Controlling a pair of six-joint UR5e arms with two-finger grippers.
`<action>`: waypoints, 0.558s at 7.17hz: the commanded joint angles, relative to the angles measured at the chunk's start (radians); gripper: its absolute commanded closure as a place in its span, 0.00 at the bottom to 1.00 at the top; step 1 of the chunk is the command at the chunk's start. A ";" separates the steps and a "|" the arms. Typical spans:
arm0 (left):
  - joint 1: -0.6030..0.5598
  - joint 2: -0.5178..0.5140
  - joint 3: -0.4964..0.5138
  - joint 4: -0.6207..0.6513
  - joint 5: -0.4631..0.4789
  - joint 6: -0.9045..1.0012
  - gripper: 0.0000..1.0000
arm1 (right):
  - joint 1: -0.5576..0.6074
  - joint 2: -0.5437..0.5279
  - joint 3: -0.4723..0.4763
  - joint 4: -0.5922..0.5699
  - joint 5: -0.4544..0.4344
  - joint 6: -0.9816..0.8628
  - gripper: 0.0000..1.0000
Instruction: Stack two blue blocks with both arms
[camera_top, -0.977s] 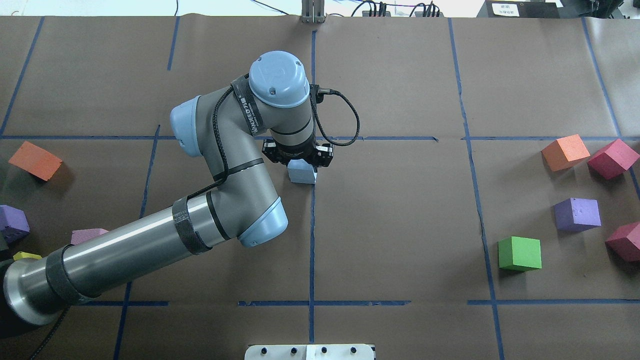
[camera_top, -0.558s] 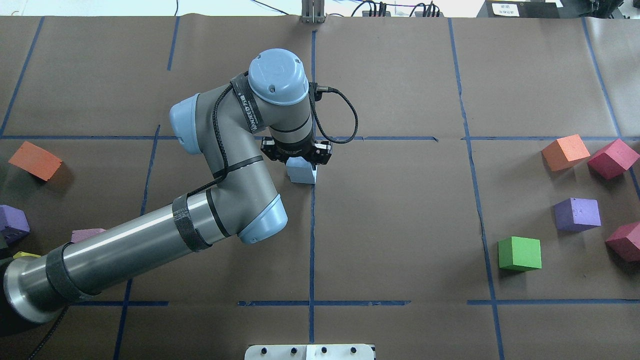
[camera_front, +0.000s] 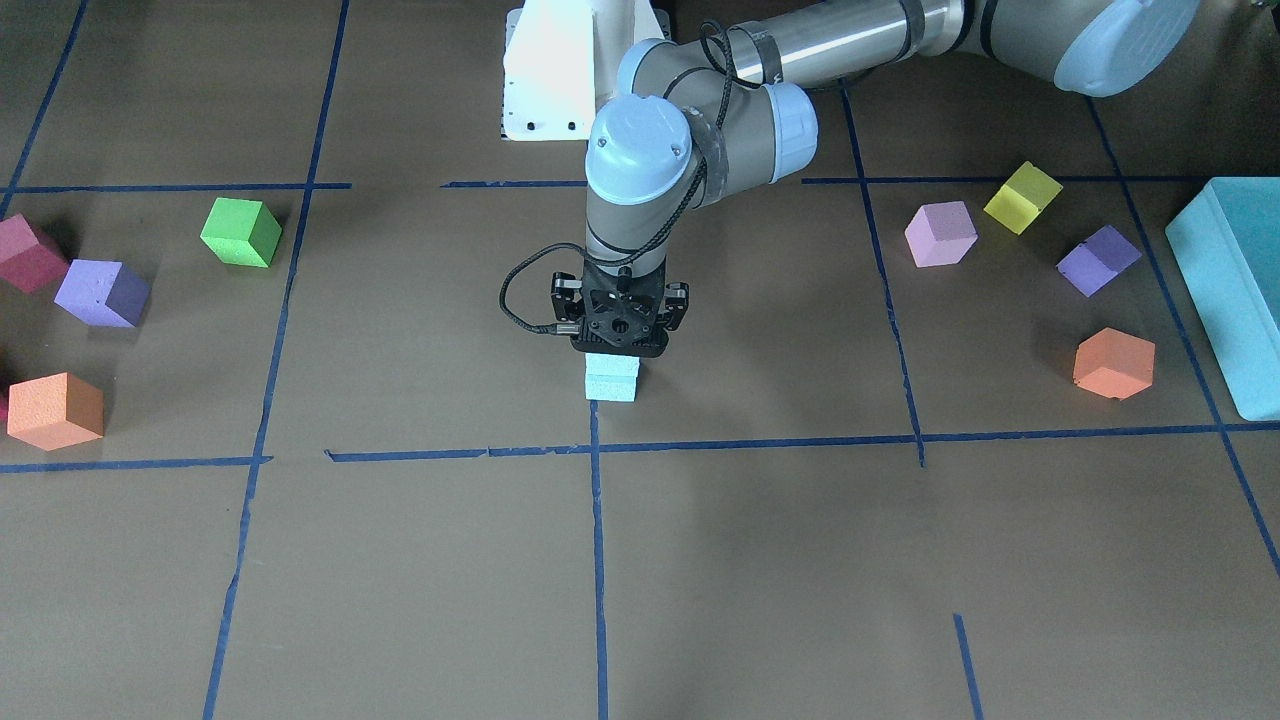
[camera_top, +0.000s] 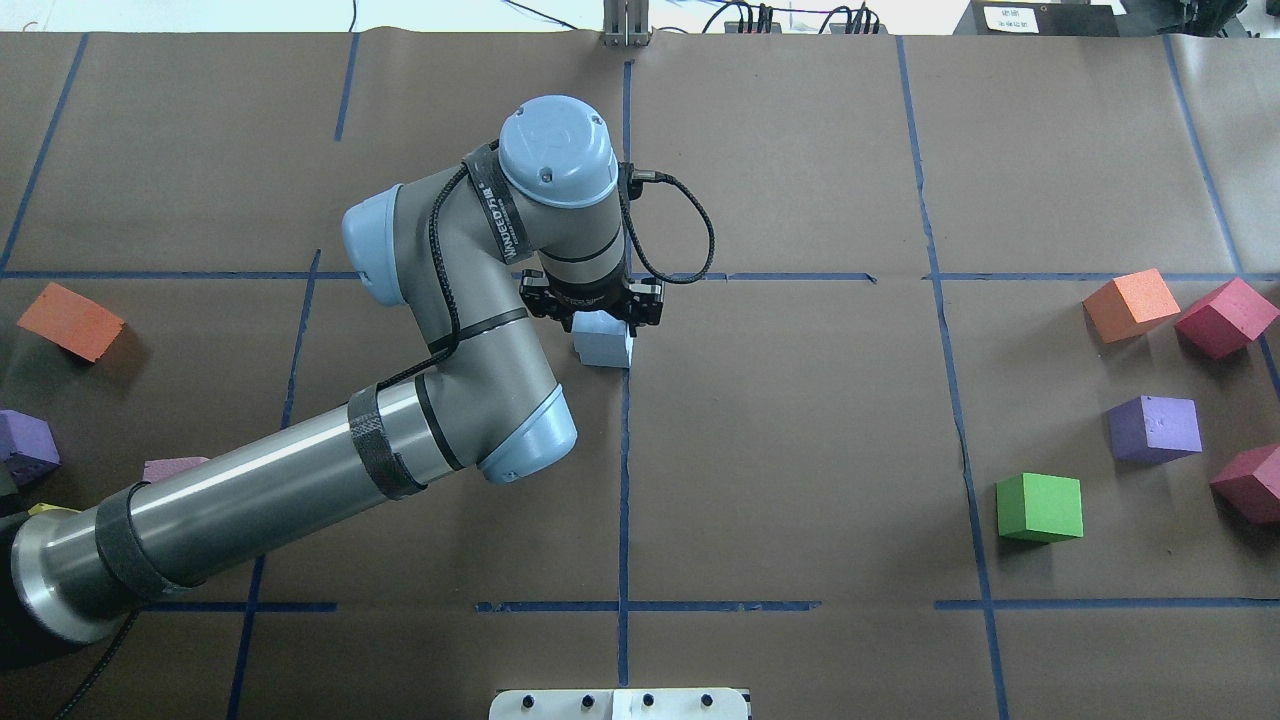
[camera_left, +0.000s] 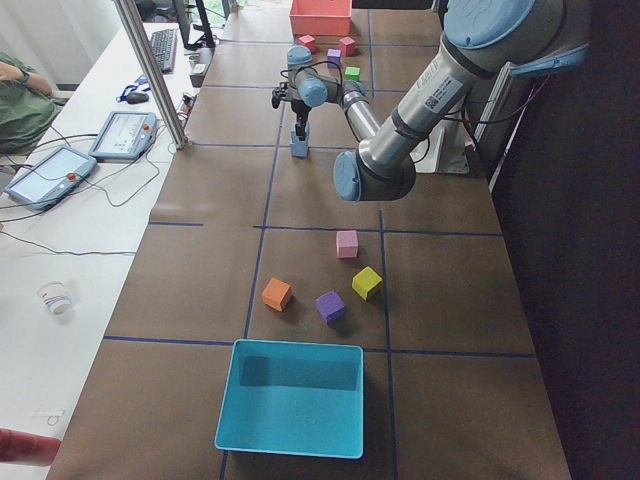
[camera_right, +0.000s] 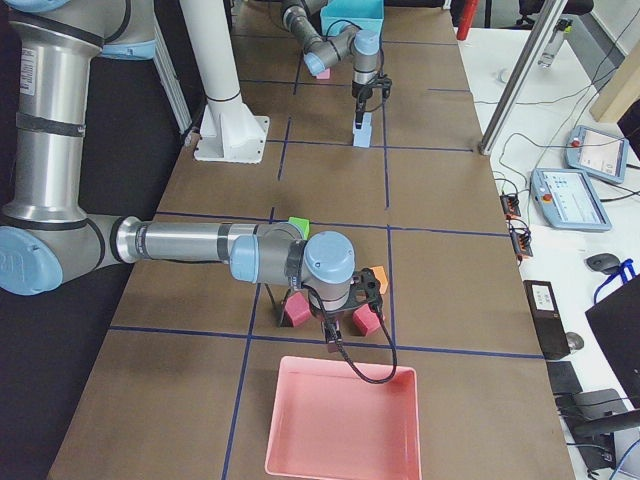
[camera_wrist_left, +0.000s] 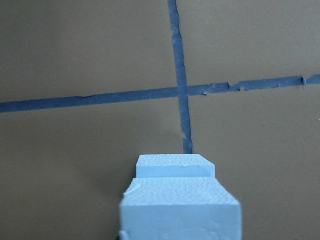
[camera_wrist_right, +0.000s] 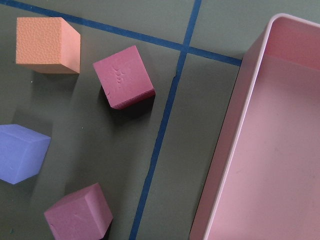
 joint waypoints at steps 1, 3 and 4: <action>-0.007 -0.011 0.001 0.001 0.016 -0.002 0.00 | 0.000 0.000 -0.001 0.001 0.000 0.000 0.00; -0.079 -0.026 -0.003 0.017 -0.076 0.021 0.00 | 0.000 0.000 -0.003 0.001 0.000 0.000 0.00; -0.129 -0.020 -0.028 0.080 -0.148 0.099 0.00 | 0.000 0.000 -0.003 0.001 -0.002 0.000 0.00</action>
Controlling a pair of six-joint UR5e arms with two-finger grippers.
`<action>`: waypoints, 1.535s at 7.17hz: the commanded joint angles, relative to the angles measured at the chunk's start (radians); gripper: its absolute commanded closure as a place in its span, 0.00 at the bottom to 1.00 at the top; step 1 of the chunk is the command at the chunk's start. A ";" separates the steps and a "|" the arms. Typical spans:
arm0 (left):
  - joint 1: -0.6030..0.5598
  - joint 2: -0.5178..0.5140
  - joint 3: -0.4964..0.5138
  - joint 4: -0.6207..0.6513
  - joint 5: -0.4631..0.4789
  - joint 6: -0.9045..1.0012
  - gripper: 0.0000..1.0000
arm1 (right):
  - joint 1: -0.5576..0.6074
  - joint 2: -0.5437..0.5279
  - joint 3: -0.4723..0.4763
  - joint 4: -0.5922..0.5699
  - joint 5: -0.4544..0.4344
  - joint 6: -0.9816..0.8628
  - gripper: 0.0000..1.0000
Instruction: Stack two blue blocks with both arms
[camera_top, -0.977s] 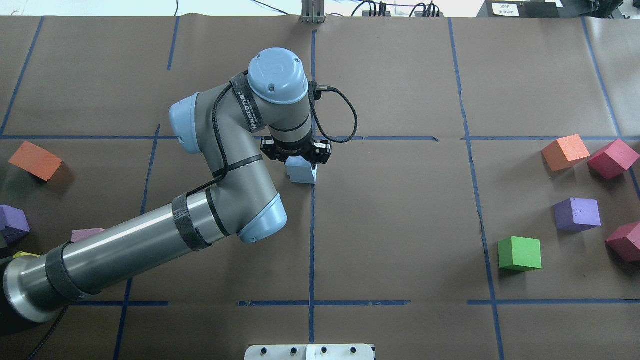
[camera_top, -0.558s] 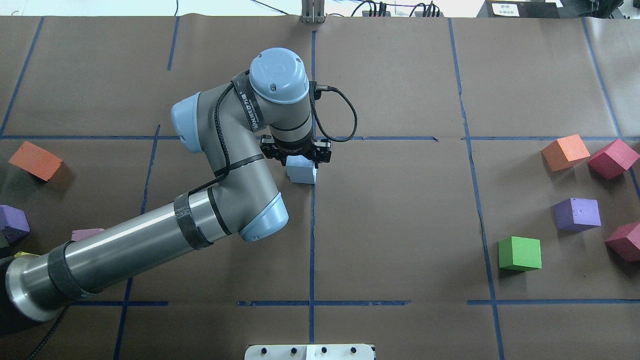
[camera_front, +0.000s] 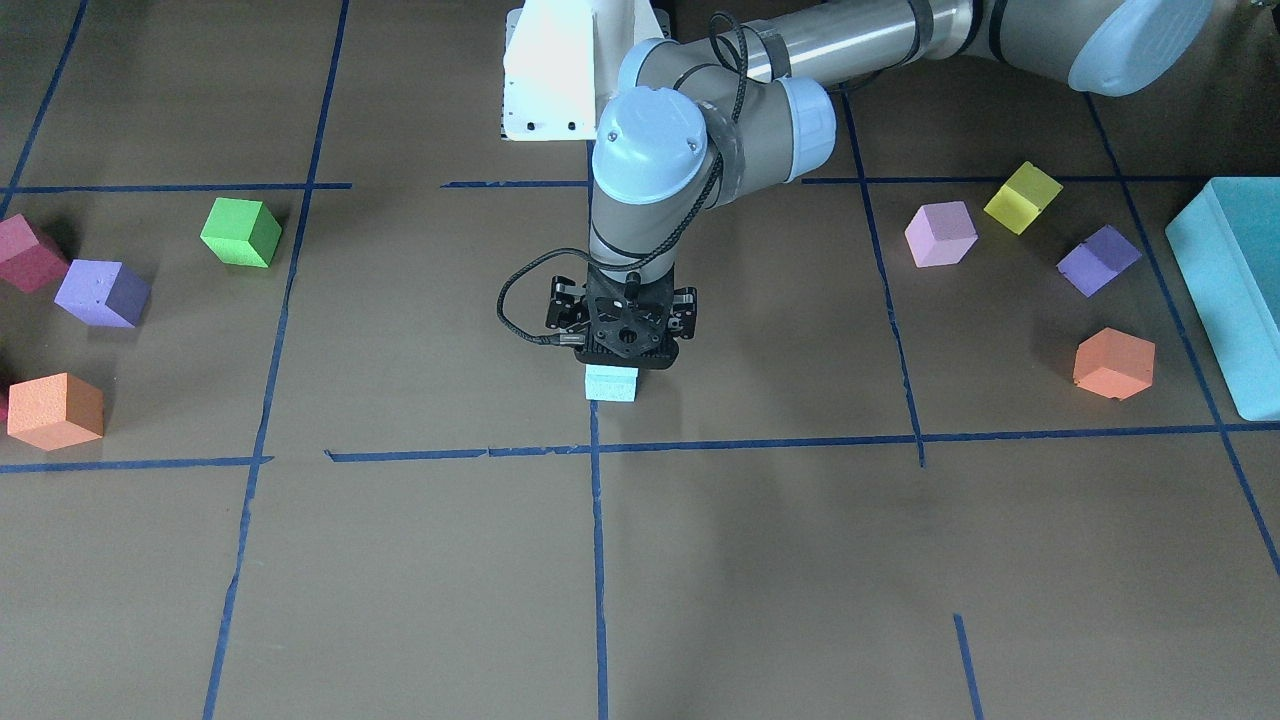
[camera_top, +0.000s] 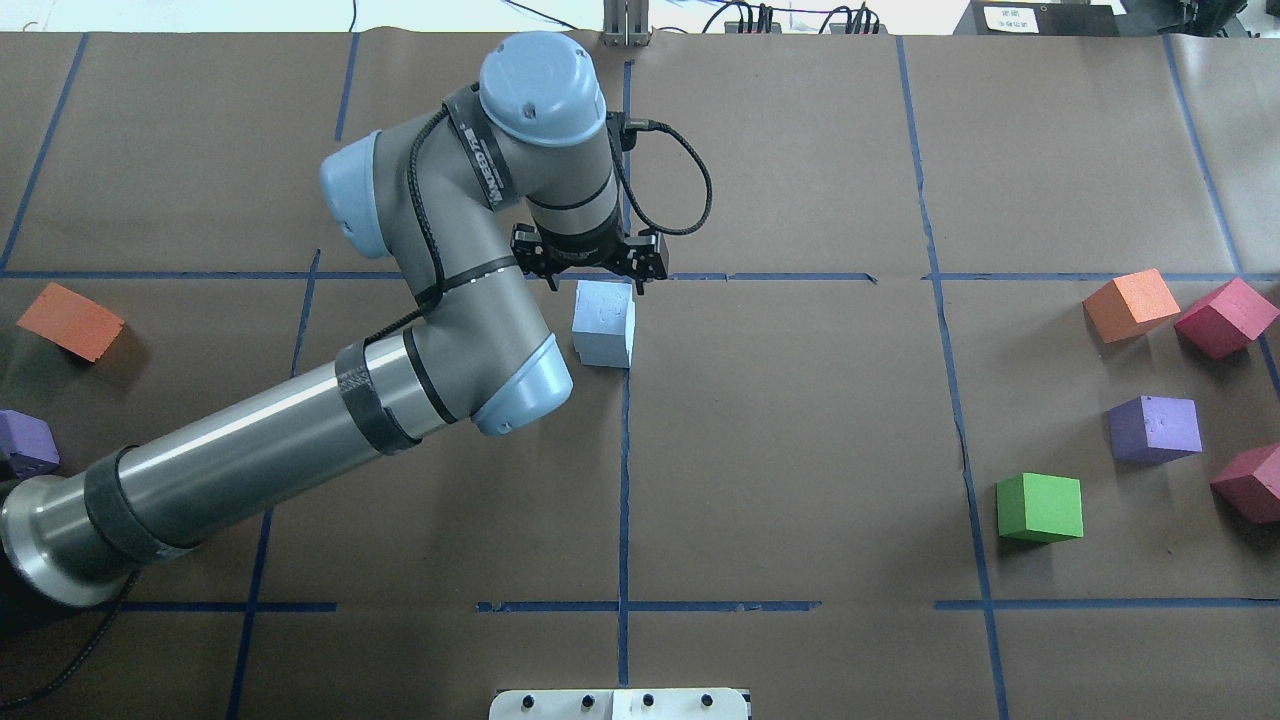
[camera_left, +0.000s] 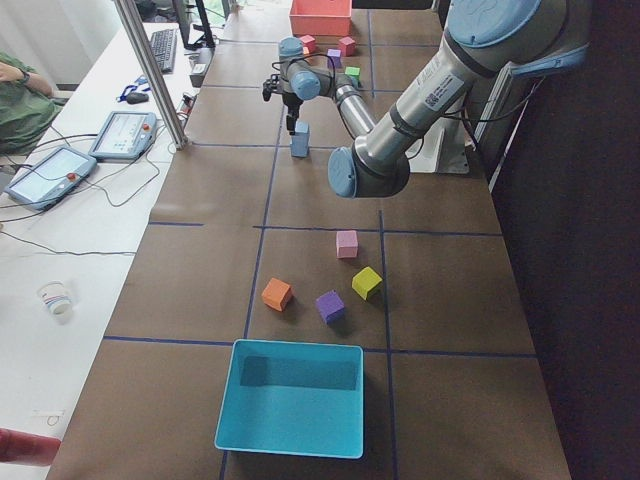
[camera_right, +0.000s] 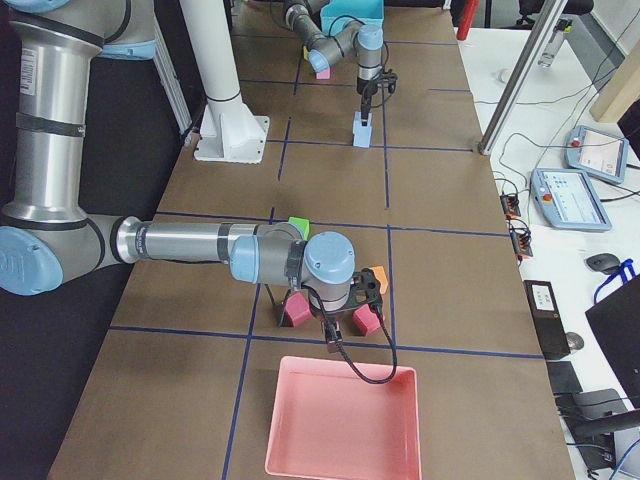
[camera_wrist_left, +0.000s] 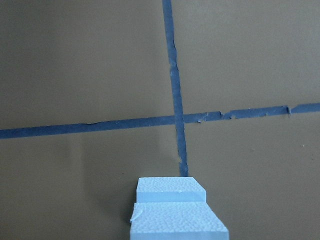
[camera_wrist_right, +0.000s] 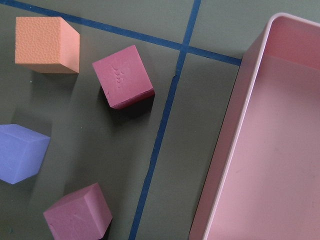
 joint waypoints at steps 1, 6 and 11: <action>-0.100 0.060 -0.110 0.148 -0.103 0.188 0.00 | 0.000 0.000 -0.002 0.000 -0.003 0.000 0.00; -0.599 0.613 -0.340 0.172 -0.215 1.093 0.00 | -0.003 0.000 -0.007 -0.001 -0.004 0.002 0.00; -0.871 0.944 -0.229 0.022 -0.393 1.203 0.00 | -0.005 0.008 -0.005 -0.002 0.000 0.005 0.00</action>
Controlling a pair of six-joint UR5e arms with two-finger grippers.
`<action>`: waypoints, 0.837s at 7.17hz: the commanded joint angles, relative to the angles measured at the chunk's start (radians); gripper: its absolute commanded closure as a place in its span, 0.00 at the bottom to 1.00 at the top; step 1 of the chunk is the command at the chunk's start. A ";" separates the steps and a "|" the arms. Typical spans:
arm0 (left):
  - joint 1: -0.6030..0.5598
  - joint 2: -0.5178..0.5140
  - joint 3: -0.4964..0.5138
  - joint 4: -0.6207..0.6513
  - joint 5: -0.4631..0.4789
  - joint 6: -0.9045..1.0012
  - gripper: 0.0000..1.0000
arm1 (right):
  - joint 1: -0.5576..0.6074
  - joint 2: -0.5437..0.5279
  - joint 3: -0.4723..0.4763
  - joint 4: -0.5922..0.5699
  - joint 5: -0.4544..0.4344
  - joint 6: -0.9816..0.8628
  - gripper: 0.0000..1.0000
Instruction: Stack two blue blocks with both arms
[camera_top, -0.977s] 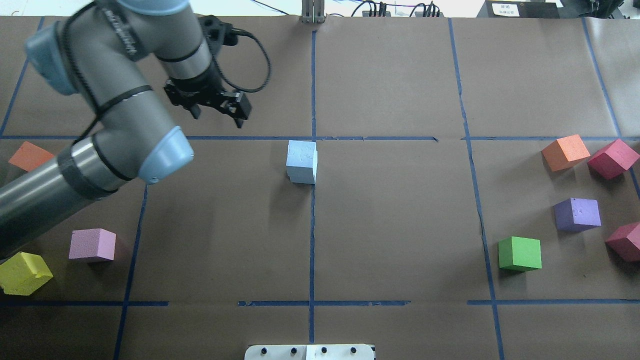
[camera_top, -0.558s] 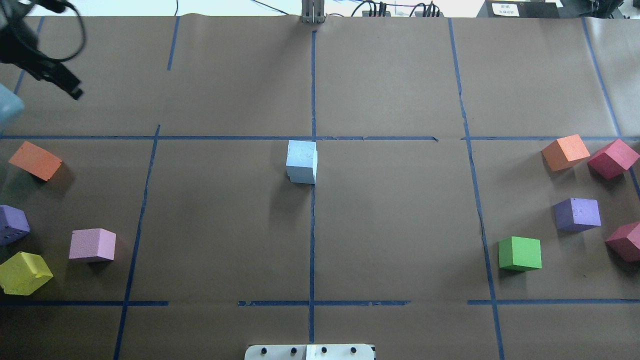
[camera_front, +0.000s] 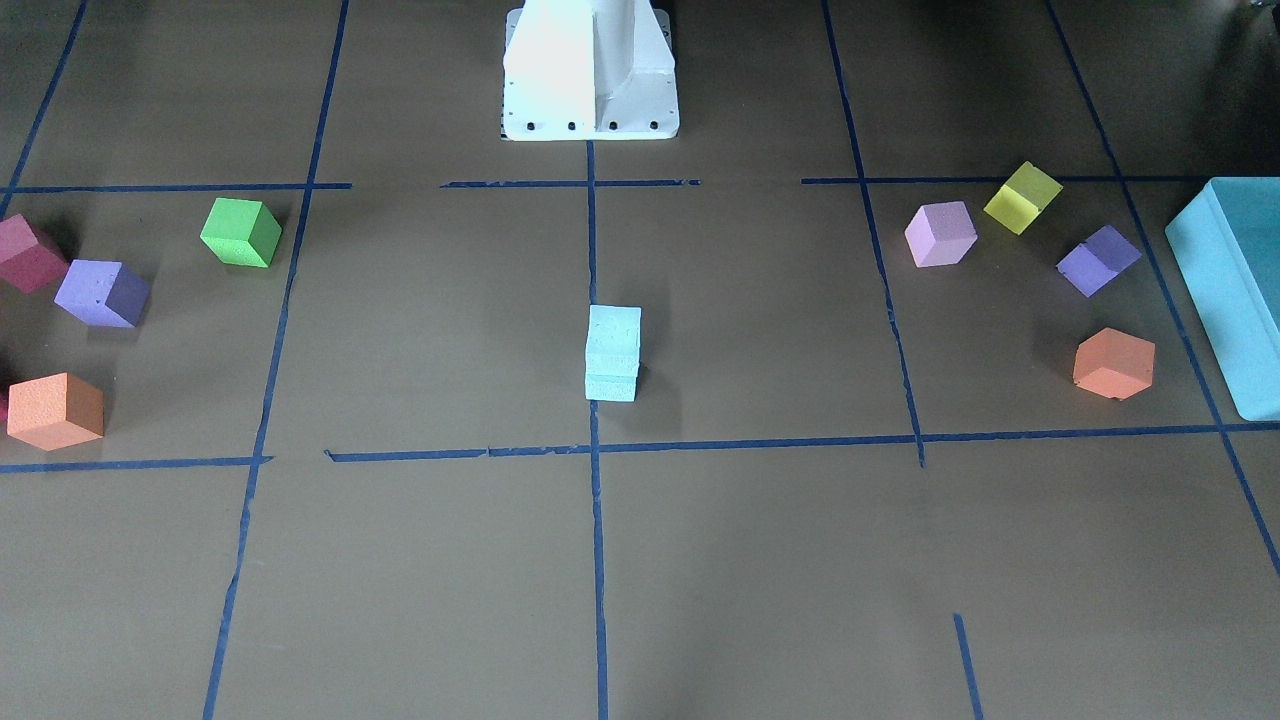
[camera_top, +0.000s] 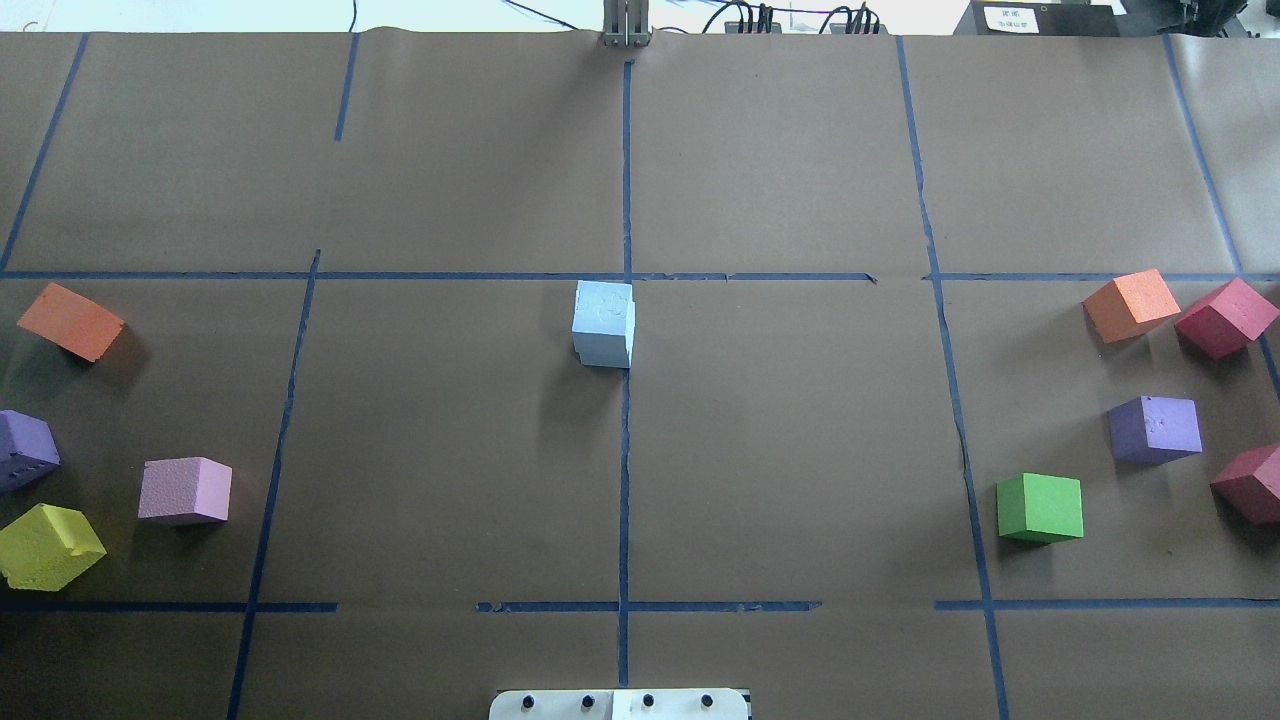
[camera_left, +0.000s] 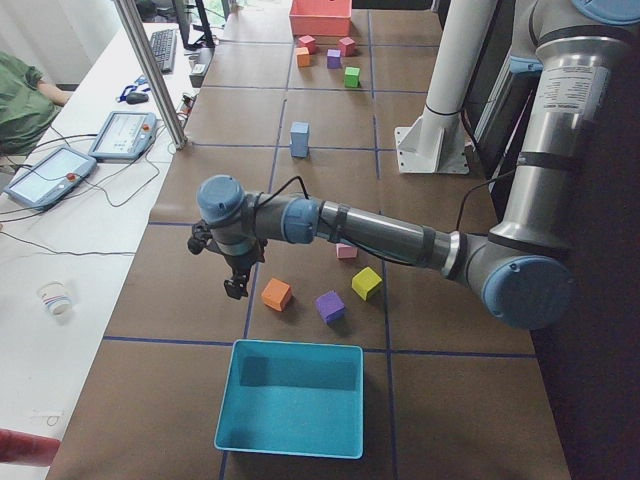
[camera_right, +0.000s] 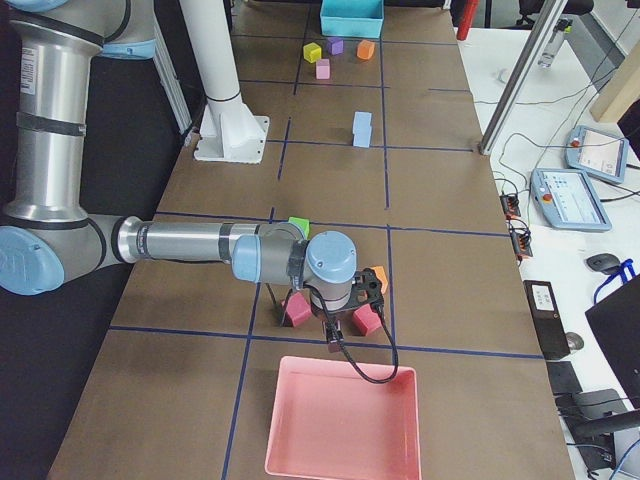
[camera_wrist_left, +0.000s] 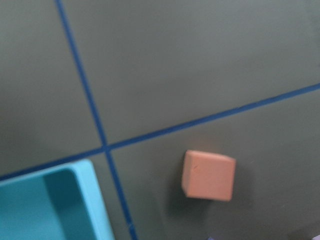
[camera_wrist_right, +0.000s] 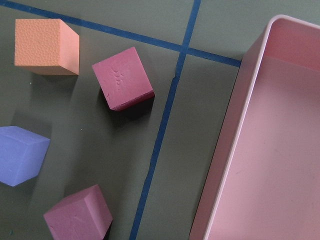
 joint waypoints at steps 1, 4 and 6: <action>-0.034 0.107 0.042 -0.061 0.027 -0.002 0.00 | -0.001 0.001 -0.001 0.001 -0.001 0.002 0.00; -0.056 0.107 0.041 -0.050 0.184 -0.010 0.00 | -0.003 0.001 -0.005 0.001 -0.001 0.000 0.00; -0.056 0.113 0.038 -0.057 0.174 -0.007 0.00 | -0.003 -0.001 -0.005 0.001 -0.001 -0.001 0.00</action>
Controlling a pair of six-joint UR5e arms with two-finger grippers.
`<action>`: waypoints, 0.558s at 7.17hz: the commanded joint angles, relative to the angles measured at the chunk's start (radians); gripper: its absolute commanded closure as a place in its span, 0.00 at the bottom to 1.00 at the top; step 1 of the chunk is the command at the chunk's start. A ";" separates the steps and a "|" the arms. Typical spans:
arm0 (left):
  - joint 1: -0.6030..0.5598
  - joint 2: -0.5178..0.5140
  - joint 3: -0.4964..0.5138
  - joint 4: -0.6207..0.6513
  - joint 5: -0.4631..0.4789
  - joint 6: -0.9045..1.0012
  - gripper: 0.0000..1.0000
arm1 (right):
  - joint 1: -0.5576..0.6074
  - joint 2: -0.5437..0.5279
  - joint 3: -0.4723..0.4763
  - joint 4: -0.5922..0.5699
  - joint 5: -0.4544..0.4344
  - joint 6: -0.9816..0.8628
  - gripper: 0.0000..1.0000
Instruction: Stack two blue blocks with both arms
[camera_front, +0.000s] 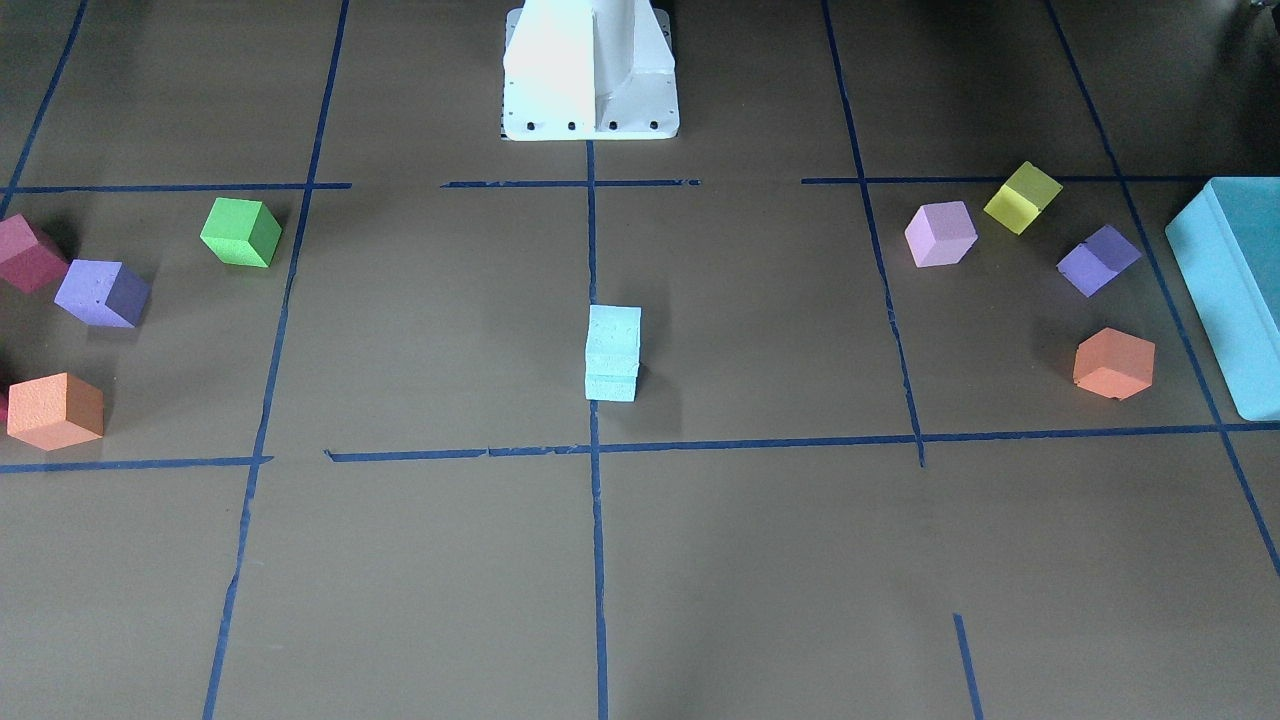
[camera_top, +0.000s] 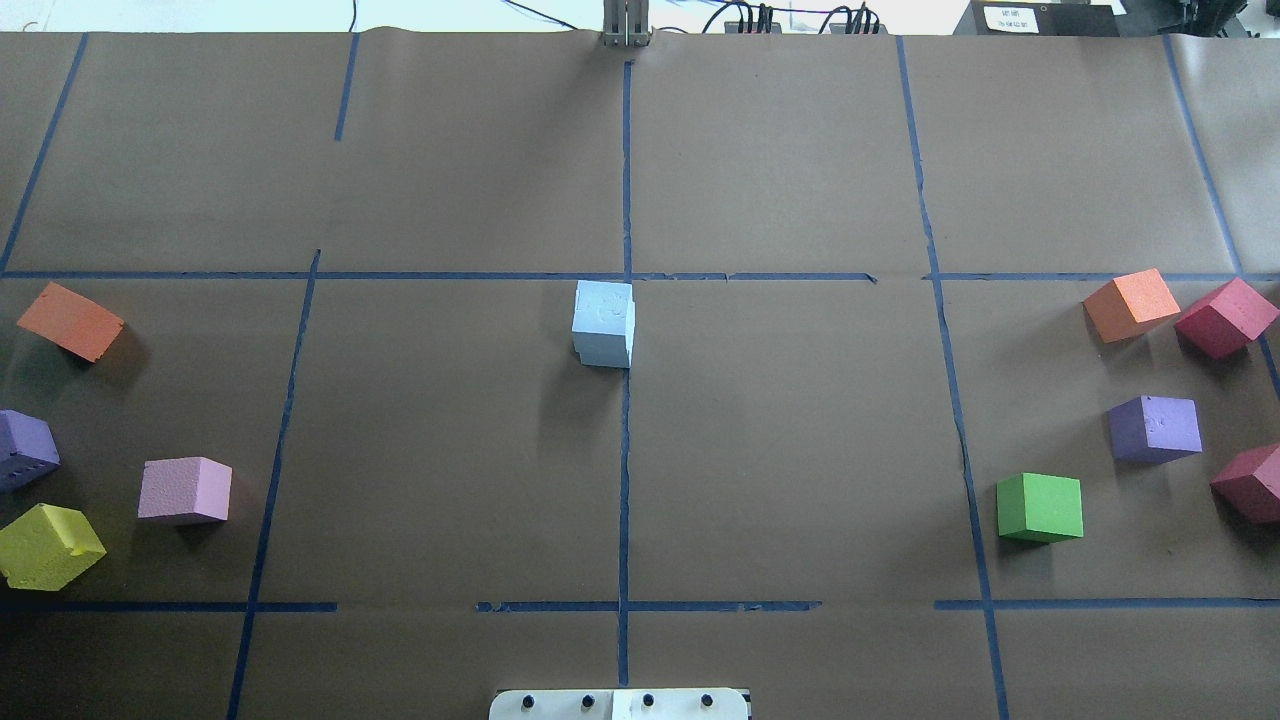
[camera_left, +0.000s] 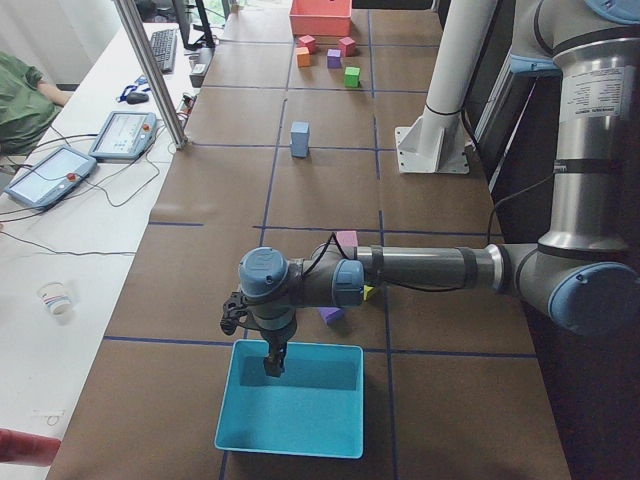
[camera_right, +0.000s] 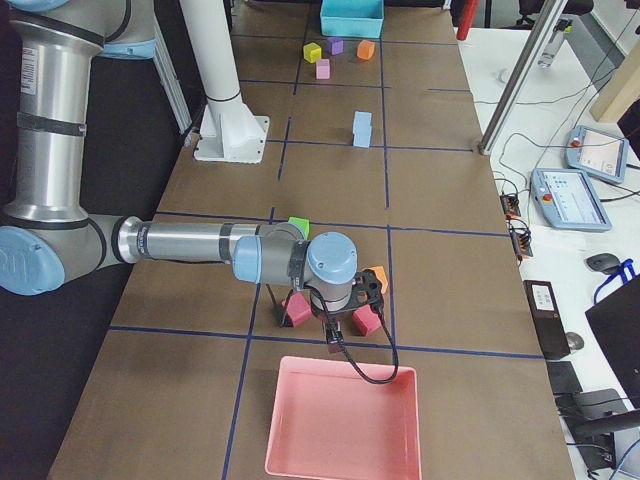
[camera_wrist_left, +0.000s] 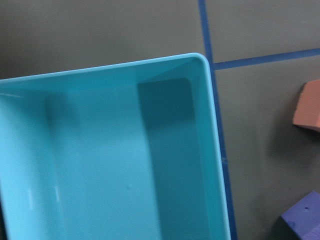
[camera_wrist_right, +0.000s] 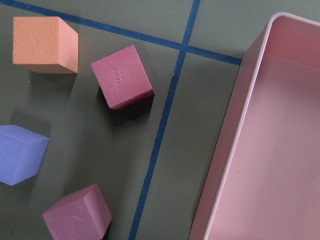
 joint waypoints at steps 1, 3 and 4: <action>-0.001 0.000 -0.002 -0.007 0.008 0.001 0.00 | -0.002 -0.001 0.001 0.002 0.000 -0.001 0.00; 0.004 0.001 -0.002 -0.006 0.008 0.010 0.00 | -0.002 -0.004 0.001 0.002 0.000 -0.001 0.00; 0.004 0.001 -0.004 -0.006 0.002 0.010 0.00 | -0.002 -0.004 -0.001 0.002 0.000 -0.003 0.00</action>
